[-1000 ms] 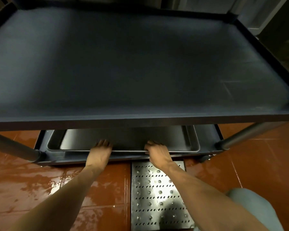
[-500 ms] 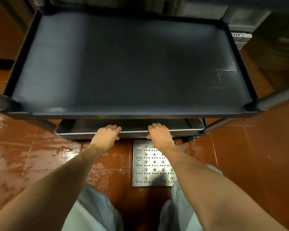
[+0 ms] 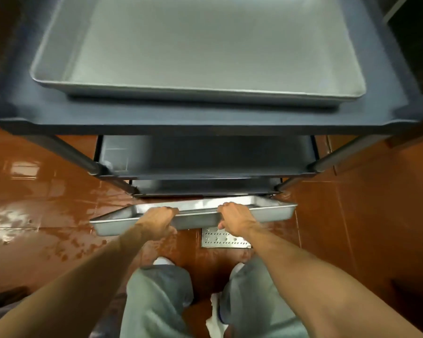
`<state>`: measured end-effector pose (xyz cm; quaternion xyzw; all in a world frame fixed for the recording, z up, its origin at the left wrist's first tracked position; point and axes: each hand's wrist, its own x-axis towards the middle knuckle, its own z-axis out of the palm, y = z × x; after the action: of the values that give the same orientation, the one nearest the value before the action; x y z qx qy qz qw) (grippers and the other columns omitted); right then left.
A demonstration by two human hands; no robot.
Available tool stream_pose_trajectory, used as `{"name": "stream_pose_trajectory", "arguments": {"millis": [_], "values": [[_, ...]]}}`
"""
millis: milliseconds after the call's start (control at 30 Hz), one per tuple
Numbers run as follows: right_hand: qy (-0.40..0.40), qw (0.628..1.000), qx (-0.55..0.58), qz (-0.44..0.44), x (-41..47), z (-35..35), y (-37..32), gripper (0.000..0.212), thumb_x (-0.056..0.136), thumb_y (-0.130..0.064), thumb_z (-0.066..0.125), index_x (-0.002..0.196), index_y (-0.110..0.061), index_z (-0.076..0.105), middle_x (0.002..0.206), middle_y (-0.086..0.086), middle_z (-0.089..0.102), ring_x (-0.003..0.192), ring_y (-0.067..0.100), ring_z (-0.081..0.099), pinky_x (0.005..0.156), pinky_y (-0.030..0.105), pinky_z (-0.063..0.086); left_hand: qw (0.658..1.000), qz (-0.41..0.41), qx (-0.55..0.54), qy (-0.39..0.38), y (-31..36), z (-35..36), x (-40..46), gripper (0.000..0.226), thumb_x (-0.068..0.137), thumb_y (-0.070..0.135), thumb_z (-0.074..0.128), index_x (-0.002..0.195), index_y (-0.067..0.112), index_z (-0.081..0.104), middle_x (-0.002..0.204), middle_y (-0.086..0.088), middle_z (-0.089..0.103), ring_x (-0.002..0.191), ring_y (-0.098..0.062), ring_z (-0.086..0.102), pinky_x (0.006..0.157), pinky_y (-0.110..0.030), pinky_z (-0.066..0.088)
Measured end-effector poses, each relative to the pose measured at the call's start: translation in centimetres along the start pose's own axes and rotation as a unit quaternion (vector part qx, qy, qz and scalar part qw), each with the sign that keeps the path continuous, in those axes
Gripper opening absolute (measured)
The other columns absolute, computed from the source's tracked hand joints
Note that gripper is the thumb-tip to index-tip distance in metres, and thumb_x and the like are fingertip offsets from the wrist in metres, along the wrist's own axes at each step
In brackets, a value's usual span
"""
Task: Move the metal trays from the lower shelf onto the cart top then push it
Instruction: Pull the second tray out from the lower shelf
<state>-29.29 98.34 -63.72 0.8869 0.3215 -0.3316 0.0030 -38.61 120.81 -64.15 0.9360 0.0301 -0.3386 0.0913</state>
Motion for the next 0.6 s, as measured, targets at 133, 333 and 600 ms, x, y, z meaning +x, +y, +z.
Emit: {"name": "stream_pose_trajectory", "arguments": {"millis": [133,333,600], "values": [[-0.032,0.999,0.007,-0.034,-5.2,-8.6,-1.7,0.041,0.083,-0.038,0.077,0.111,-0.010,0.064,0.106,0.009,0.070,0.102,0.028,0.066,0.081,0.035,0.051,1.000,0.020,-0.001,-0.007,1.2,-7.7,-6.1,0.057,0.080,0.058,0.069,0.119,0.018,0.059,0.092,0.002,0.059,0.084,-0.017,0.057,0.070,-0.029,0.042],[-0.057,0.993,0.011,-0.103,-13.3,-21.1,-4.3,0.037,0.077,-0.038,0.081,0.079,-0.017,0.051,0.080,0.002,0.057,0.083,0.028,0.061,0.067,0.033,0.048,0.995,0.102,0.005,-0.019,3.9,-20.3,-15.6,0.043,0.074,0.062,0.073,0.072,0.029,0.045,0.066,0.015,0.045,0.059,-0.010,0.045,0.051,-0.023,0.028],[0.034,0.988,-0.005,-0.152,-25.6,-32.6,-6.5,0.044,0.072,-0.047,0.081,0.060,-0.027,0.044,0.063,-0.011,0.048,0.057,0.005,0.044,0.047,0.027,0.028,0.988,0.121,0.070,0.069,7.8,-31.9,-28.3,0.049,0.069,0.072,0.069,0.079,0.025,0.058,0.064,0.011,0.050,0.063,-0.009,0.049,0.055,-0.028,0.038]]}}
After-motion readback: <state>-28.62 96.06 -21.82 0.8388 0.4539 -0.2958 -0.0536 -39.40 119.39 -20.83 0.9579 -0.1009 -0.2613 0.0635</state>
